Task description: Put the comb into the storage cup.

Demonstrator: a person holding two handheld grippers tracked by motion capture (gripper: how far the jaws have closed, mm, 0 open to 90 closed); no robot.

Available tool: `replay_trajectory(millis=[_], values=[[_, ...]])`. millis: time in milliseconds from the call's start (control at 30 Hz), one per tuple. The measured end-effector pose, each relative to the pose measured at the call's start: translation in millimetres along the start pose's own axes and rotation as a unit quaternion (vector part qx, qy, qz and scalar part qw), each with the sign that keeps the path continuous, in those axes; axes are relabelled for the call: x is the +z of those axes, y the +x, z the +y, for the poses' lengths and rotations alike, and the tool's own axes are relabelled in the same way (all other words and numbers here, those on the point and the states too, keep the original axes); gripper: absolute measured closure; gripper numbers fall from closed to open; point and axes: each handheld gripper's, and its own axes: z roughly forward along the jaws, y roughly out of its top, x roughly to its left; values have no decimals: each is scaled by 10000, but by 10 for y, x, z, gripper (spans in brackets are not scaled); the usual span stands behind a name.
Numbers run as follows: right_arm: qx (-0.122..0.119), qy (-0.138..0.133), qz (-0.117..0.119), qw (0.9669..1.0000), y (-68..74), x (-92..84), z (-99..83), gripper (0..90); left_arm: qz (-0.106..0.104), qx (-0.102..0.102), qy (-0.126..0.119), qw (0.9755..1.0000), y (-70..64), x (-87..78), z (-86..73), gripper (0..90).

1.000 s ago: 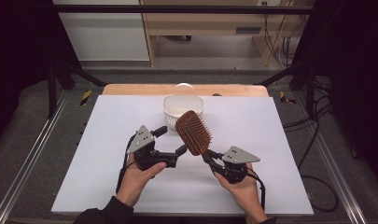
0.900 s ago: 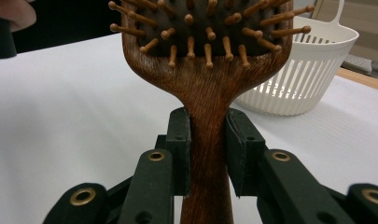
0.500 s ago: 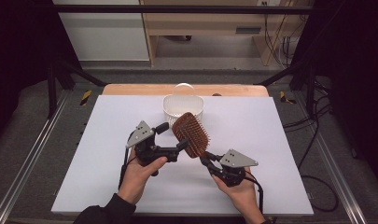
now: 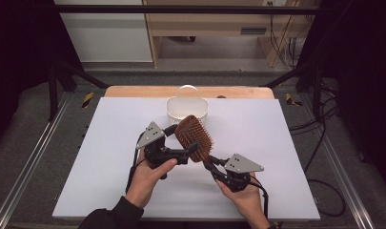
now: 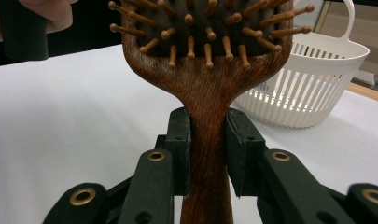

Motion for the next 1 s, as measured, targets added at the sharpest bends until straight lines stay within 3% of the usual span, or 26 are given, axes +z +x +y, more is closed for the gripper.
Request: replay_trajectory(millis=[133,333,533,1000], values=[[-18,1,11,10000,10,3,-2,727,-71,-222,-50,9997,5,28,23,36],[-65,-7,-28,10000,26,1,2,727,-114,-387,-76,9992,-33,77,49,101],[-68,-5,-20,10000,33,6,-2,726,-28,-510,-118,9986,-42,94,40,196],[-46,-8,-29,10000,27,9,-13,726,-16,-834,-215,9963,-38,70,22,276]])
